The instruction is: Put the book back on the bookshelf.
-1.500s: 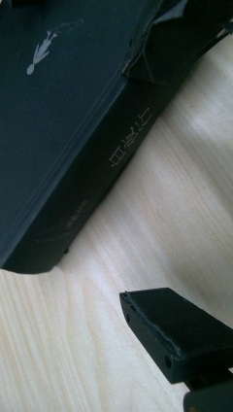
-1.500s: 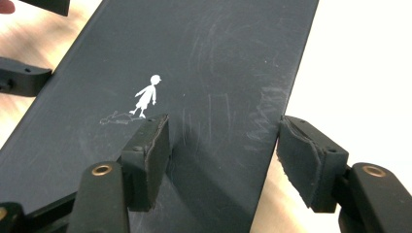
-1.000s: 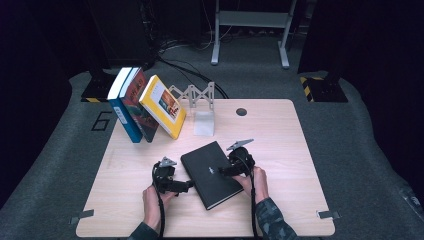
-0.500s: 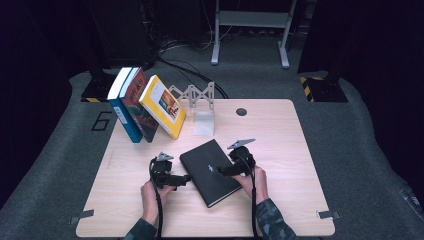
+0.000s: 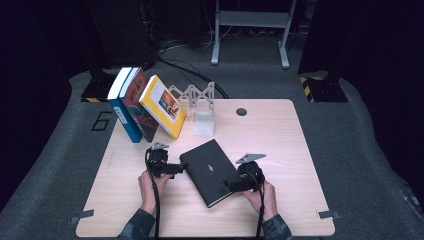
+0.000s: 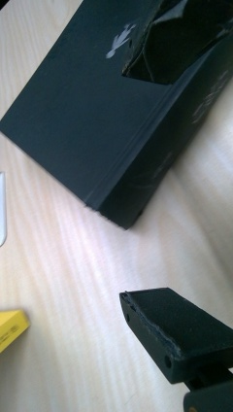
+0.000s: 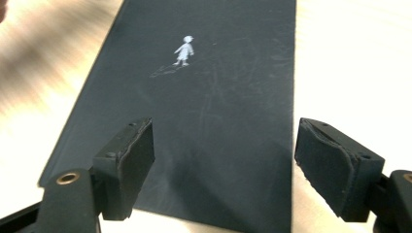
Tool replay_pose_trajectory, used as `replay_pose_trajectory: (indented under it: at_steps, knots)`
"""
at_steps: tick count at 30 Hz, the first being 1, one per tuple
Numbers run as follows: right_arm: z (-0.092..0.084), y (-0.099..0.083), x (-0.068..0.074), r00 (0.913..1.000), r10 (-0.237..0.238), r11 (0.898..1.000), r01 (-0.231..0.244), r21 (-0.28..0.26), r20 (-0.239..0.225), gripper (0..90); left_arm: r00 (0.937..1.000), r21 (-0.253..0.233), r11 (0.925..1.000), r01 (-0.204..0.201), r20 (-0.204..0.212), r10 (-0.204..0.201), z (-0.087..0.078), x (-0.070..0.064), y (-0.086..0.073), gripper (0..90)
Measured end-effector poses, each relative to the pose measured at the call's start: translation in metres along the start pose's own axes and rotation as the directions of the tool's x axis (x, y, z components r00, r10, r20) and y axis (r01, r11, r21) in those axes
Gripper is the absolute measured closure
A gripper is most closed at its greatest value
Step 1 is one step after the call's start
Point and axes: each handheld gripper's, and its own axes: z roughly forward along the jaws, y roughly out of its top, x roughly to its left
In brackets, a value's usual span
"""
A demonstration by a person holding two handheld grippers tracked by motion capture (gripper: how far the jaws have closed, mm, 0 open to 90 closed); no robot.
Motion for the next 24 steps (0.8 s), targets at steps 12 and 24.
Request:
replay_pose_trajectory:
  at_steps: [12,24]
  knots:
    - [0.001,-0.008,0.011,0.9998,-0.009,1.0,0.009,-0.023,-0.015,47.2,0.9995,-0.019,0.9997,-0.016,-0.028,0.015,0.004,0.008,0.019,0.0]
    - [0.001,-0.012,0.015,0.9988,-0.044,0.999,0.044,-0.017,-0.022,69.6,0.9989,0.002,0.9996,0.029,-0.038,-0.029,0.017,0.013,0.02,1.8]
